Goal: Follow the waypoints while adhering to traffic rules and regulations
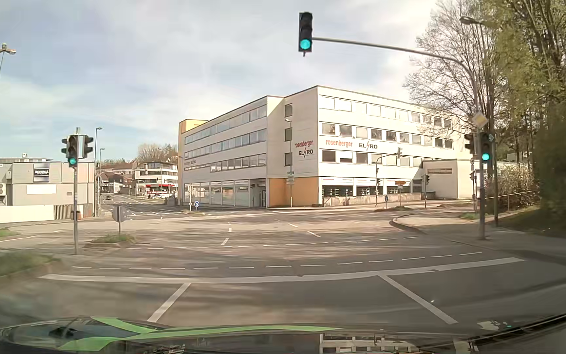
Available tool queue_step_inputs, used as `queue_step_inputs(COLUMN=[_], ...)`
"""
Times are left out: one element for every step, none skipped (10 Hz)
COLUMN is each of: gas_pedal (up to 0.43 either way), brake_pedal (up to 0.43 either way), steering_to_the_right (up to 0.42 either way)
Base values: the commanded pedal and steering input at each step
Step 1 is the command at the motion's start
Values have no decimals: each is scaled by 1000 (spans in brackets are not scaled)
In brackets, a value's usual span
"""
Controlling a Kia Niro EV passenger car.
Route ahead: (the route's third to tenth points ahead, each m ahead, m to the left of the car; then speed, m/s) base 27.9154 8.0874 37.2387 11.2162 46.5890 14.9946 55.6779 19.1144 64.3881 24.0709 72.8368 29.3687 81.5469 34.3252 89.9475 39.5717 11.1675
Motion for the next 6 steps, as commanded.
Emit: queue_step_inputs(gas_pedal=[67,67,67,67,59,47], brake_pedal=[0,0,0,0,0,0], steering_to_the_right=[-30,-30,-31,-31,-35,-37])
